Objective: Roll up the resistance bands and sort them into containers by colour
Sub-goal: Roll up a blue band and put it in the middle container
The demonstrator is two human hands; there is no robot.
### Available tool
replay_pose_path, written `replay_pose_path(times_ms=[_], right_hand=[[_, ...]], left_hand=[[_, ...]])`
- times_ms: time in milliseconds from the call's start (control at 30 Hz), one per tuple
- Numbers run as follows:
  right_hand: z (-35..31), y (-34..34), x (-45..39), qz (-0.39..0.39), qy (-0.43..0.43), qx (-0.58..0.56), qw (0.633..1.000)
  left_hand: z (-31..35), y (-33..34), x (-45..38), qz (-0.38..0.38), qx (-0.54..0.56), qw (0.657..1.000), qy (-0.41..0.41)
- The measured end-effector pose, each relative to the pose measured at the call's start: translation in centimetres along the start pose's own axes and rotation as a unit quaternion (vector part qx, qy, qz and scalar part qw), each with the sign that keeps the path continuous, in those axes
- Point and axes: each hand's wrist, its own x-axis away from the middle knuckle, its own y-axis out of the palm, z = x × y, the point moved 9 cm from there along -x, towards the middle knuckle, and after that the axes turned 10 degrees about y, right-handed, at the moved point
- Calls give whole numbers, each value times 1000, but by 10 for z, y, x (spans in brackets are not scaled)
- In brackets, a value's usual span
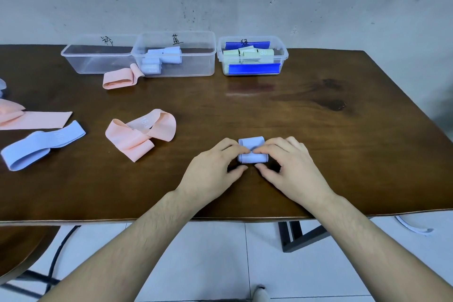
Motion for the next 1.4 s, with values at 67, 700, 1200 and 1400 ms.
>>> replay_pose_path(times_ms=[67,700,1200,1400], right_hand=[[-3,0,-3,-1,-5,-6,1000],[-9,-14,36,29,-70,-38,996],[-4,-10,29,28,-49,-29,998],[-5,-11,28,34,-35,2,999]], left_hand=[[-1,1,-3,-2,2,1000,-4],[23,-3,28,9,16,999,35],[31,-4,19,13,9,998,56],[24,-2,15,15,-5,999,41]])
